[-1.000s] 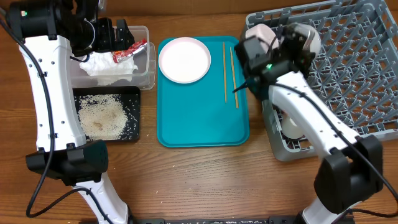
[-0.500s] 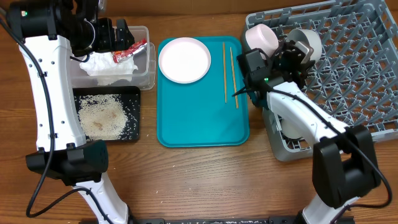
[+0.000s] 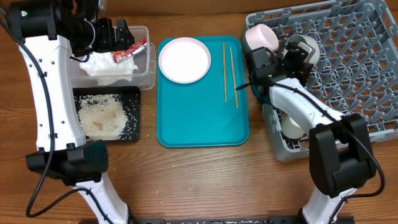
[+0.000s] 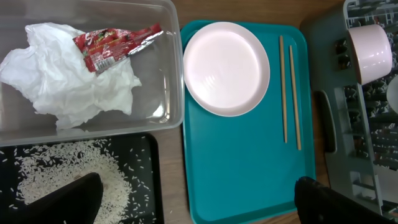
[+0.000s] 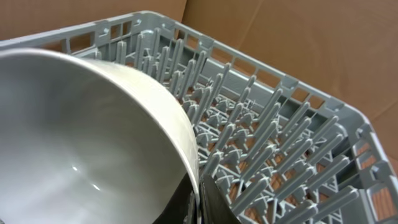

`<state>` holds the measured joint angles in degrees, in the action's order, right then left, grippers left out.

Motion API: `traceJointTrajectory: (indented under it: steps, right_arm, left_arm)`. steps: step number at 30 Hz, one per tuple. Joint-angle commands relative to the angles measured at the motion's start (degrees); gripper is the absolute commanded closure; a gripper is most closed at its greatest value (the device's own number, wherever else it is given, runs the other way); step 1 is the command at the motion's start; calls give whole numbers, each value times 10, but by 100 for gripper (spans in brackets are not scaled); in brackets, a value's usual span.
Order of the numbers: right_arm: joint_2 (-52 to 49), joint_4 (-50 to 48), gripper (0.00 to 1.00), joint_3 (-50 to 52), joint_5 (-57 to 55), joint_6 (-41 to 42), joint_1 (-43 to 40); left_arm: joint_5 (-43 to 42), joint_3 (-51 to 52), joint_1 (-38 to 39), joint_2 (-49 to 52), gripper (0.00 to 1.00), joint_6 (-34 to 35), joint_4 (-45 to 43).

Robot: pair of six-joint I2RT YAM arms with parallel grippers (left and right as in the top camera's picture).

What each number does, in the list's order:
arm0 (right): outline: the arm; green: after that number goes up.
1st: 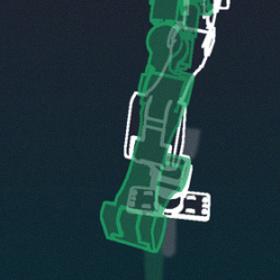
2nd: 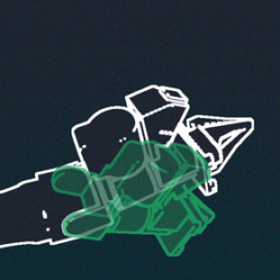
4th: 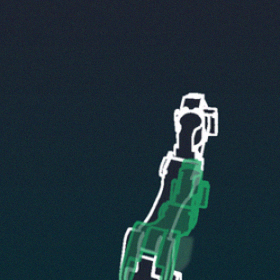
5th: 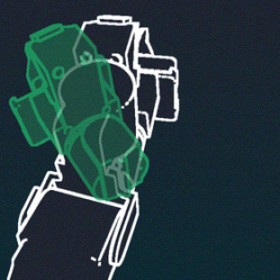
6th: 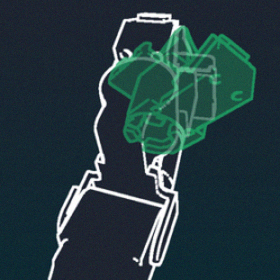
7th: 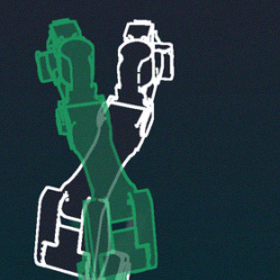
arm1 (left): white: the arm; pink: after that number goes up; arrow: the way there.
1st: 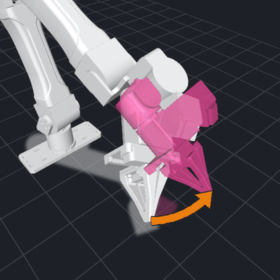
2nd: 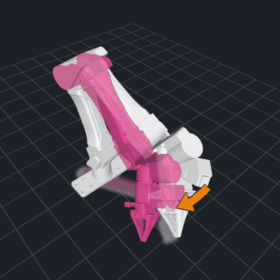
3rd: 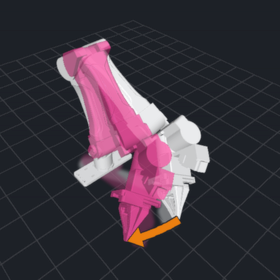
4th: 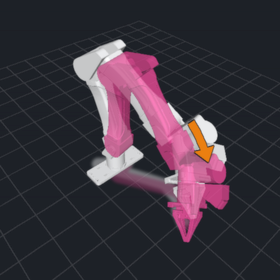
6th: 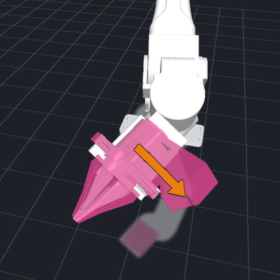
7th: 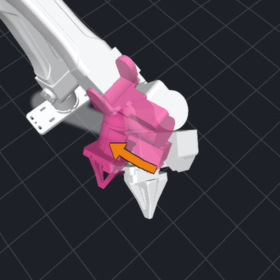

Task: Sort waste into correct bins and load items into the dishwasher
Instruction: 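Lower the white bowl into the dish rack with right gripper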

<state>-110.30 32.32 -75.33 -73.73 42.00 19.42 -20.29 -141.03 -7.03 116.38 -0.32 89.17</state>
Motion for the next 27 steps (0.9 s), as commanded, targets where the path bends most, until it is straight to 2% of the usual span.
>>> traceJointTrajectory:
  steps: [1, 8, 24, 25, 27]
  right_arm:
    - [-5, -2, 96, 1, 20, -5, -1]
    - [-5, 10, 96, 1, 64, -5, 0]
    - [-5, 55, 96, 1, 65, -5, 33]
    - [-4, 57, 95, 1, 65, -5, 37]
    - [-4, 59, 86, 1, 62, -5, 42]
  left_arm:
    - [4, -4, 3, 0, 0, 3, -1]
    - [4, -4, 3, 0, 0, 3, -1]
    - [4, -4, 3, 0, 0, 3, -1]
    - [4, -4, 3, 0, 0, 3, -1]
    - [4, -4, 3, 0, 0, 3, -1]
